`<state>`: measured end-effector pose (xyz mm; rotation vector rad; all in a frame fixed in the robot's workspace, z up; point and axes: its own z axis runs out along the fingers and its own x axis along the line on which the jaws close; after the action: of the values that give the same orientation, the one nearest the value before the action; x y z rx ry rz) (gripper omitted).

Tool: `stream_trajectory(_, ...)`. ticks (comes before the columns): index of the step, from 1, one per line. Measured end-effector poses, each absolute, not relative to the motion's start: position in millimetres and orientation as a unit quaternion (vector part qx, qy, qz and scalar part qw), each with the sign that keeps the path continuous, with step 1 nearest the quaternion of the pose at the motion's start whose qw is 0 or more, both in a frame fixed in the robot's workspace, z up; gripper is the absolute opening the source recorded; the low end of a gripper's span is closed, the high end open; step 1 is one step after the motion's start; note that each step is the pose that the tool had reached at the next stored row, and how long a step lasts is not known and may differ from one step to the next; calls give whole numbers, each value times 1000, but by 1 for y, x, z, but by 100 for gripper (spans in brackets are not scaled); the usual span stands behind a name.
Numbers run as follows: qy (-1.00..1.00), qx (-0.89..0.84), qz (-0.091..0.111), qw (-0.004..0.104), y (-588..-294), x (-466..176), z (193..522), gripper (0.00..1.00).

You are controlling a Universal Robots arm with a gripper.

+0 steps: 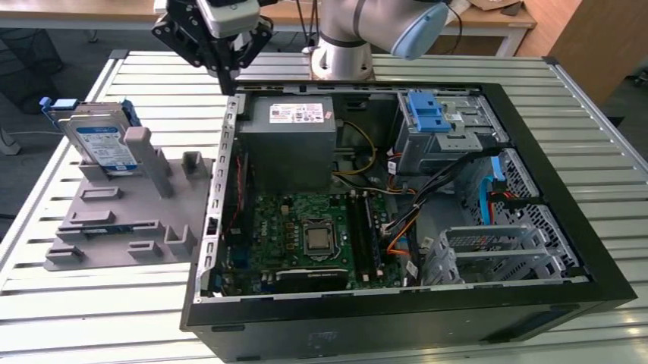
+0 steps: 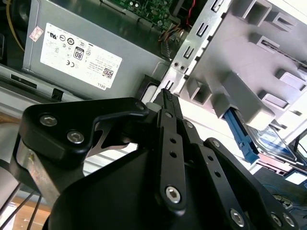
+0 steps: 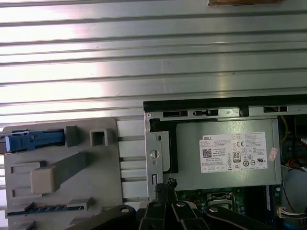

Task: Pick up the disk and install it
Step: 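Reach for the disk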

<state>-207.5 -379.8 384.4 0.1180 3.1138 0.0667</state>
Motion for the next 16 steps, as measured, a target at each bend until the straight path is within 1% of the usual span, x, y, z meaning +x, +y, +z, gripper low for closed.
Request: stream_trajectory(16,999,38,21,12,-380,-213,383,11)
